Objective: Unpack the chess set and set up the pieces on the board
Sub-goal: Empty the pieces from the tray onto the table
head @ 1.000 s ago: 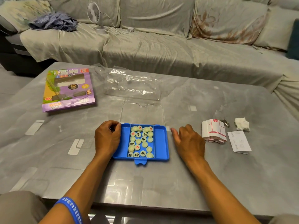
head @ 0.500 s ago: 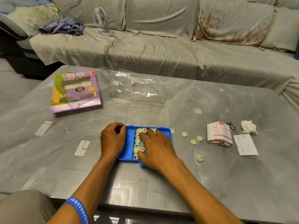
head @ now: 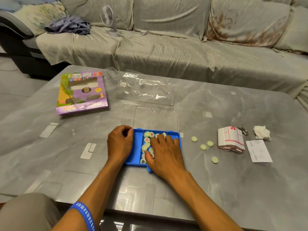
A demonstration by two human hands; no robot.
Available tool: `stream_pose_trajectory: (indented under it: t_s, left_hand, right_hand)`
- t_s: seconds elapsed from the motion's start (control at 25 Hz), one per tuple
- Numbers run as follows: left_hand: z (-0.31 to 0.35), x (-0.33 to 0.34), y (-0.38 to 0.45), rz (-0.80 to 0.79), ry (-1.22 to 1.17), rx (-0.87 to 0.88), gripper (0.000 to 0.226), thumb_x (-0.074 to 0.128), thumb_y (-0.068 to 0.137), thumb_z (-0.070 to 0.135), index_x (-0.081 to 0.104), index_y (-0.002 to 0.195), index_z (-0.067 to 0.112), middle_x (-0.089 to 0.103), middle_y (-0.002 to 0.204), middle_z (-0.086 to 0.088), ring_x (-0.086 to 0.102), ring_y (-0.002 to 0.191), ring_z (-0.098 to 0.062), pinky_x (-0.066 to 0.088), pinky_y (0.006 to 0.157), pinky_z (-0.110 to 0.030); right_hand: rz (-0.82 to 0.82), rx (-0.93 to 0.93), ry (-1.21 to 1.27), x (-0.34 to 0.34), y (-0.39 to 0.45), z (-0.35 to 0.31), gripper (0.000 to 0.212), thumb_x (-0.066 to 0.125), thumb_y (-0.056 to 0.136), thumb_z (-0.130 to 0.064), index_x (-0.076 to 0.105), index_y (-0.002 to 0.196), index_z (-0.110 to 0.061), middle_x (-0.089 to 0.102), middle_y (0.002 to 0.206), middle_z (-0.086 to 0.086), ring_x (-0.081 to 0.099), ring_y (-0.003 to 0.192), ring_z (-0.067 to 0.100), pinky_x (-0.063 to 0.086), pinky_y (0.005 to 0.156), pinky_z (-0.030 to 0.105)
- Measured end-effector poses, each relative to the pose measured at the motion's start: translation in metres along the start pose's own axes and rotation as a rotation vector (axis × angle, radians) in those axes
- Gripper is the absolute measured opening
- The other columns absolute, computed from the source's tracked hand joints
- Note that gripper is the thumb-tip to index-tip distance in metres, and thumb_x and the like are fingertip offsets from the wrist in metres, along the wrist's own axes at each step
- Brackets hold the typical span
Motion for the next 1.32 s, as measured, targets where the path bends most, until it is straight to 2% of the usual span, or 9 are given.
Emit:
stream_pose_trajectory:
  t_s: [0.12,0.32,0.52,0.72,0.96,1.12,1.32]
  left_hand:
    - [0.002,0.000,0.002,-0.005,-0.003,0.003,0.014,0.056,0.094,0.030,0.065,0.092,0.019,0.065,0.089,0.004,0.058,0.075,-0.005,0.040,0.058,-0.013]
    - [-0.001,0.002,-0.001,-0.007,0.007,0.001,0.019,0.057,0.093,0.031,0.068,0.096,0.016,0.066,0.090,0.003,0.059,0.076,-0.007,0.040,0.059,-0.012]
    - [0.002,0.000,-0.001,-0.004,0.016,0.007,0.016,0.056,0.094,0.031,0.065,0.094,0.019,0.065,0.090,0.004,0.057,0.074,-0.006,0.040,0.058,-0.012]
    - [0.003,0.001,-0.001,-0.006,0.014,0.013,0.019,0.056,0.093,0.031,0.067,0.096,0.016,0.065,0.090,0.003,0.059,0.077,-0.009,0.041,0.058,-0.013]
    - [0.001,0.001,-0.001,-0.001,0.018,0.009,0.017,0.056,0.093,0.030,0.067,0.095,0.017,0.066,0.090,0.002,0.059,0.077,-0.008,0.041,0.059,-0.013]
    - [0.002,0.001,0.000,0.003,0.018,0.009,0.018,0.057,0.093,0.030,0.068,0.096,0.017,0.067,0.091,0.001,0.060,0.079,-0.010,0.042,0.060,-0.014]
    - [0.000,0.002,-0.001,0.001,0.016,0.000,0.019,0.056,0.094,0.031,0.067,0.097,0.016,0.067,0.093,0.001,0.060,0.082,-0.011,0.043,0.061,-0.014]
  right_hand:
    - [-0.137,0.013,-0.001,-0.010,-0.003,0.008,0.048,0.045,0.089,-0.053,0.053,0.123,-0.020,0.059,0.116,0.005,0.051,0.105,0.028,0.037,0.089,0.042]
    - [-0.328,0.093,-0.009,-0.009,-0.002,0.000,0.058,0.045,0.094,-0.051,0.034,0.140,-0.019,0.040,0.137,0.015,0.045,0.116,0.032,0.037,0.093,0.041]
    - [-0.246,0.040,0.026,-0.003,-0.006,-0.004,0.058,0.033,0.097,-0.051,0.024,0.146,-0.023,0.027,0.147,0.013,0.040,0.119,0.032,0.038,0.091,0.041]
    - [-0.266,0.104,0.068,0.006,-0.010,0.006,0.067,0.030,0.094,-0.061,0.014,0.151,-0.031,0.011,0.156,0.008,0.031,0.131,0.031,0.035,0.102,0.043]
    - [-0.192,0.105,0.093,0.008,-0.008,0.003,0.065,0.033,0.092,-0.061,0.022,0.147,-0.027,0.021,0.149,0.008,0.039,0.121,0.029,0.039,0.095,0.042]
    - [-0.193,0.109,0.093,0.013,-0.006,0.006,0.069,0.031,0.091,-0.064,0.018,0.149,-0.029,0.015,0.155,0.006,0.033,0.131,0.030,0.035,0.102,0.043]
    - [-0.164,0.098,0.105,0.017,-0.003,0.005,0.067,0.034,0.092,-0.062,0.025,0.144,-0.022,0.025,0.148,0.008,0.045,0.117,0.029,0.043,0.089,0.040]
Point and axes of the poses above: each hand's wrist, its own y-axis towards the middle knuckle, its own x-axis out of the palm, z = x × y, the point moved 4 cm from there along y, towards the middle knuckle
